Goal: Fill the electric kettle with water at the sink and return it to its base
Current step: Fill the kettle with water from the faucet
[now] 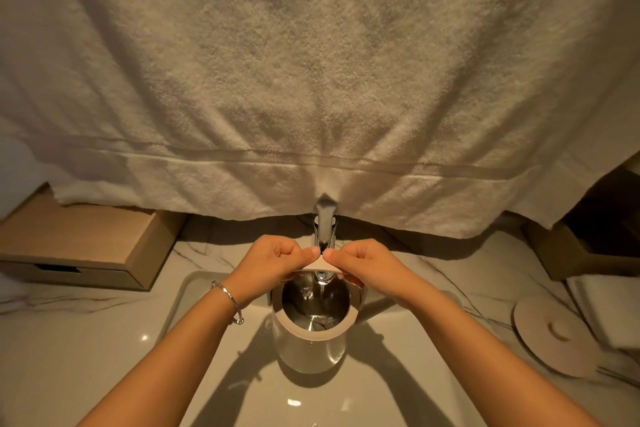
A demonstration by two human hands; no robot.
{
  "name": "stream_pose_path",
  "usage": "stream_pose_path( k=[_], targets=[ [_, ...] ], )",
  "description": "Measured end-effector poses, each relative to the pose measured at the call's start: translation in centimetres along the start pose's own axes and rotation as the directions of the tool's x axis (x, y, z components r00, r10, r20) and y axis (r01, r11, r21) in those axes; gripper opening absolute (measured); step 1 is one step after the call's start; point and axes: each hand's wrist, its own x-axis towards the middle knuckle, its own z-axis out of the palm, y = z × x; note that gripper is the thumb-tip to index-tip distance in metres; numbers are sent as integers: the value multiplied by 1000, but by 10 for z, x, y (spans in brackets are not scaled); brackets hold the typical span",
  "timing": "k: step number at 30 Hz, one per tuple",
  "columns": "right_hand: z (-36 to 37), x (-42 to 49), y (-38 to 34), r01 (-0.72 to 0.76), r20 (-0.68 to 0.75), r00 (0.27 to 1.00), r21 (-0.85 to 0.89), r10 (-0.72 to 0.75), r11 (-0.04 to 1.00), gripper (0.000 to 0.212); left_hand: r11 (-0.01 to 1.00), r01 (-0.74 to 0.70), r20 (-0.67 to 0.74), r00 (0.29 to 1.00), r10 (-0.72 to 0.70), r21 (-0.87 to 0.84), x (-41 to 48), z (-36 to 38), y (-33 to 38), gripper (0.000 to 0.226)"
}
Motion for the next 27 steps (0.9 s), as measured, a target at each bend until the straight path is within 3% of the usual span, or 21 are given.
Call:
stream_pose_path(
  k=[8, 27],
  targets=[
    [-4, -3, 1, -13, -15, 1000, 78, 14, 997, 43, 1000, -5, -26, 1000, 5, -18, 0, 9, 0, 43],
    [-5, -4, 8, -60, -12, 998, 28, 60, 998, 44, 1000, 2, -31, 1000, -3, -28, 2, 16, -4, 41]
  ],
)
